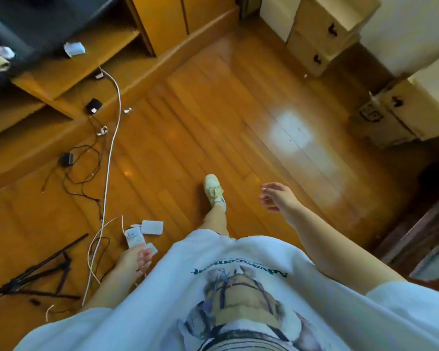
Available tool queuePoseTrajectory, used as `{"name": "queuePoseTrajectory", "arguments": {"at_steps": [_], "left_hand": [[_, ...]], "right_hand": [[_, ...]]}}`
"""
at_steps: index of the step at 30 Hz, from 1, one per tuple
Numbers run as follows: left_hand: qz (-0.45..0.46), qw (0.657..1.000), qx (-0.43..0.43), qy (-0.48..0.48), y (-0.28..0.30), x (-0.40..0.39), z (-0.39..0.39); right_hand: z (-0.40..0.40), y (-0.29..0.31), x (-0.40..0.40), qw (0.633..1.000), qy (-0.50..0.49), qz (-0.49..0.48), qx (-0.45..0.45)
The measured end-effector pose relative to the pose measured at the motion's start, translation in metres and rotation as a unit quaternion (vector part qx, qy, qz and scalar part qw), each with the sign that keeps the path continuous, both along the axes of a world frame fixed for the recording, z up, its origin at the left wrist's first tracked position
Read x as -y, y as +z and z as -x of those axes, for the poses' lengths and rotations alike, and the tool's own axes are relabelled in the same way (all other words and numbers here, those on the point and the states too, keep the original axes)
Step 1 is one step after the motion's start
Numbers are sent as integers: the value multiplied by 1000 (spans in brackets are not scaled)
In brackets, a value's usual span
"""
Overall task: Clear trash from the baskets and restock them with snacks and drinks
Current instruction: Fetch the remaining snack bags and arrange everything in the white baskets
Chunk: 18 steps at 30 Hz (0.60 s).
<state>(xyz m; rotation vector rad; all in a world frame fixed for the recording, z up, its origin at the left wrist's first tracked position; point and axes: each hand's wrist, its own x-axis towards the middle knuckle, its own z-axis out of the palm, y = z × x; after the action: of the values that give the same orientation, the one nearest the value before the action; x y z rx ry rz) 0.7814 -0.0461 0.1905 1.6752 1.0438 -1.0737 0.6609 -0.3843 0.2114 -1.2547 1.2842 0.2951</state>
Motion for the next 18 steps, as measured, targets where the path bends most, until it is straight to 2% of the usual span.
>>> {"name": "queuePoseTrajectory", "arguments": {"at_steps": [7, 13, 18], "left_hand": [[30, 999, 12, -24, 1, 95, -116], [63, 989, 62, -117, 19, 209, -211], [99, 975, 65, -186, 21, 276, -259]], "right_hand": [[-48, -3, 58, 995, -68, -3, -67], [-77, -9, 103, 988, -113, 6, -107], [-105, -15, 134, 979, -146, 9, -143]]}}
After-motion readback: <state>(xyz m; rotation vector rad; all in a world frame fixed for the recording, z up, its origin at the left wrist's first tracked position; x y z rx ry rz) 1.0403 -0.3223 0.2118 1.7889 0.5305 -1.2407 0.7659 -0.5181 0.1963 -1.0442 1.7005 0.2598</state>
